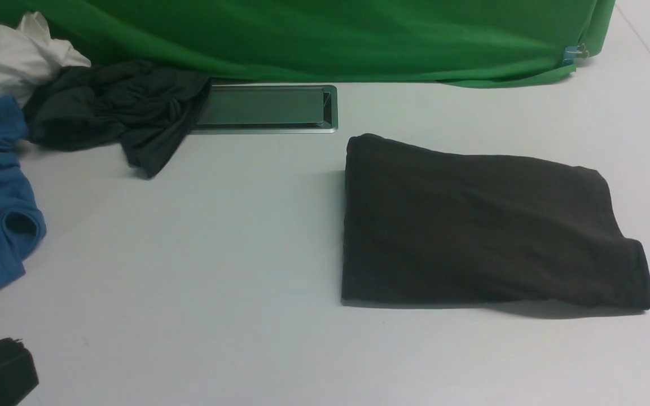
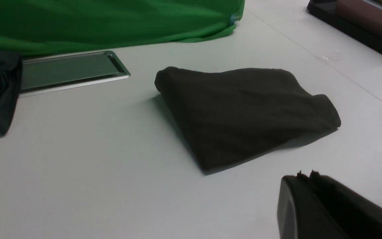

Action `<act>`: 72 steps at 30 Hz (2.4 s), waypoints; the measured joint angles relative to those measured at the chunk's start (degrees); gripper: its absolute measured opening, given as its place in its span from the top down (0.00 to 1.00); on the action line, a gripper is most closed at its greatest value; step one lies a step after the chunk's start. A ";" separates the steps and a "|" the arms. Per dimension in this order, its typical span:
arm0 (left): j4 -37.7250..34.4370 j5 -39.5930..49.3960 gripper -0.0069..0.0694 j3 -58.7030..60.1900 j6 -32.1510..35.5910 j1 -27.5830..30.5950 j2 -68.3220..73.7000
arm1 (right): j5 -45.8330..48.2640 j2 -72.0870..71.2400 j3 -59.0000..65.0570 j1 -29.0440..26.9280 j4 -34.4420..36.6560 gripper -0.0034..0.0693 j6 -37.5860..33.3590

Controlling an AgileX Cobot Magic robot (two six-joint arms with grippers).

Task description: Fold a long-sleeved shirt on a white desktop.

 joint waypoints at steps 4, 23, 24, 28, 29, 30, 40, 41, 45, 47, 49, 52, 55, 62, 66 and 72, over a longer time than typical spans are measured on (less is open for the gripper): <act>0.20 0.00 0.89 0.04 0.16 0.00 -0.14 | 0.06 -0.05 0.00 0.00 0.00 0.88 0.00; 30.44 -46.82 0.89 36.16 -19.92 0.11 -10.51 | 0.06 -0.05 0.00 0.00 0.00 0.80 0.00; 30.88 -46.48 0.89 37.87 -22.35 0.11 -10.64 | 0.06 -0.10 0.00 0.00 0.00 0.80 0.00; 30.96 -41.37 0.89 40.15 -24.96 0.11 -10.79 | 0.06 -0.10 0.00 0.00 0.00 0.79 0.00; 30.96 -40.95 0.89 40.15 -25.35 0.11 -10.86 | 0.06 -0.10 0.00 0.00 0.00 0.79 0.00; 30.96 -40.95 0.89 40.15 -25.54 0.11 -10.90 | 0.06 -0.10 0.00 0.00 0.00 0.78 0.00; 30.96 -40.87 0.89 40.15 -25.74 0.11 -11.01 | 0.06 -0.10 0.00 0.00 0.00 0.76 0.00; 30.96 -40.87 0.89 40.15 -25.74 0.11 -11.01 | 0.06 -0.10 0.00 0.00 0.00 0.75 0.00; 30.96 -40.87 0.89 40.15 -25.74 0.11 -11.01 | 0.06 -0.10 0.00 0.00 0.00 0.74 0.00; 30.96 -40.87 0.89 40.15 -25.74 0.11 -11.01 | 0.06 -0.10 0.00 0.00 0.00 0.74 0.00; 30.96 -40.87 0.89 40.15 -25.74 0.11 -11.01 | 0.06 -0.10 0.00 0.00 0.00 0.74 0.00; 30.96 -40.87 0.89 40.15 -25.74 0.11 -11.01 | 0.06 -0.10 0.00 0.00 0.00 0.73 0.00; 30.96 -40.87 0.89 40.15 -25.74 0.11 -11.01 | 0.06 -0.10 0.00 0.00 0.00 0.72 0.00; 30.96 -40.87 0.89 40.15 -25.74 0.11 -11.01 | 0.06 -0.74 0.00 -2.12 0.00 0.70 0.00; 30.96 -40.87 0.88 40.15 -25.74 0.11 -11.01 | 0.06 -2.57 0.00 -9.36 0.00 0.69 0.00; 30.96 -40.87 0.88 40.15 -25.74 0.11 -11.01 | 0.06 -3.07 0.11 -19.90 -1.40 0.67 -0.57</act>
